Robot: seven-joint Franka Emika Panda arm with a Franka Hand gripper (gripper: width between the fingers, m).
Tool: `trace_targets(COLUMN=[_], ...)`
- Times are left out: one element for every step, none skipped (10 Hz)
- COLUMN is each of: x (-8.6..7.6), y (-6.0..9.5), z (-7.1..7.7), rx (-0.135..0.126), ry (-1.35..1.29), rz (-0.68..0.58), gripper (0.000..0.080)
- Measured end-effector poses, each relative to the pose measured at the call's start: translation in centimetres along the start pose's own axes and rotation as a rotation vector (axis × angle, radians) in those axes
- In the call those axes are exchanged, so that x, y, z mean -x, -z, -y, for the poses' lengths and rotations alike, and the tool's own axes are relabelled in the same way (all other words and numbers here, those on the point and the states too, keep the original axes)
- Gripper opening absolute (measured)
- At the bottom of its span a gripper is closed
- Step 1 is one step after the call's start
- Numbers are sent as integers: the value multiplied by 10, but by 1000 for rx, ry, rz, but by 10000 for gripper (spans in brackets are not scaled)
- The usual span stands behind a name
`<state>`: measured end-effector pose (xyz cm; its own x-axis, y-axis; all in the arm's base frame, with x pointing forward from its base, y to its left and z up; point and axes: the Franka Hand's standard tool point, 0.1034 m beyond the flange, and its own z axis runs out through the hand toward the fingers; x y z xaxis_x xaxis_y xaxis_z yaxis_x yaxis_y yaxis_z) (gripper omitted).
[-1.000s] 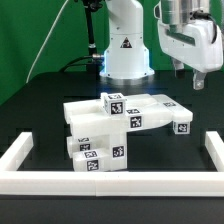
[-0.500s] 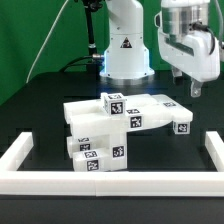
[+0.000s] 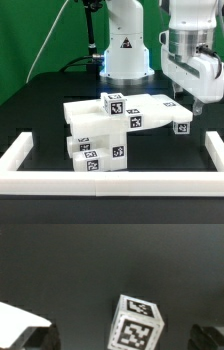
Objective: Assemble chair
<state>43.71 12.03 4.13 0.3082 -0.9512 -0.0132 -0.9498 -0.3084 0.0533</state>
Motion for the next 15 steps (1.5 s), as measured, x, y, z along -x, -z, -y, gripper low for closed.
trace_targets(x=[1, -1, -3, -3, -3, -3, -4, -4, -4, -4, -4, -4, -4, -4, -4], y=[-6, -9, -11, -12, -13, -17, -22, -24, -23, -24, -24, -24, -23, -23, -23], z=[0, 2, 6, 10, 14, 14, 12, 11, 11, 11, 11, 11, 11, 11, 11], rx=[9, 12, 11, 8, 5, 10, 18, 20, 20, 21, 21, 21, 20, 20, 20], ry=[6, 8, 10, 11, 13, 16, 17, 17, 18, 18, 18, 18, 18, 19, 19], rz=[-6, -11, -15, -18, -21, -26, -30, -31, -31, -31, -31, -31, -31, -31, -31], gripper=[649, 649, 649, 649, 649, 649, 649, 649, 649, 520, 381, 381, 282, 282, 282])
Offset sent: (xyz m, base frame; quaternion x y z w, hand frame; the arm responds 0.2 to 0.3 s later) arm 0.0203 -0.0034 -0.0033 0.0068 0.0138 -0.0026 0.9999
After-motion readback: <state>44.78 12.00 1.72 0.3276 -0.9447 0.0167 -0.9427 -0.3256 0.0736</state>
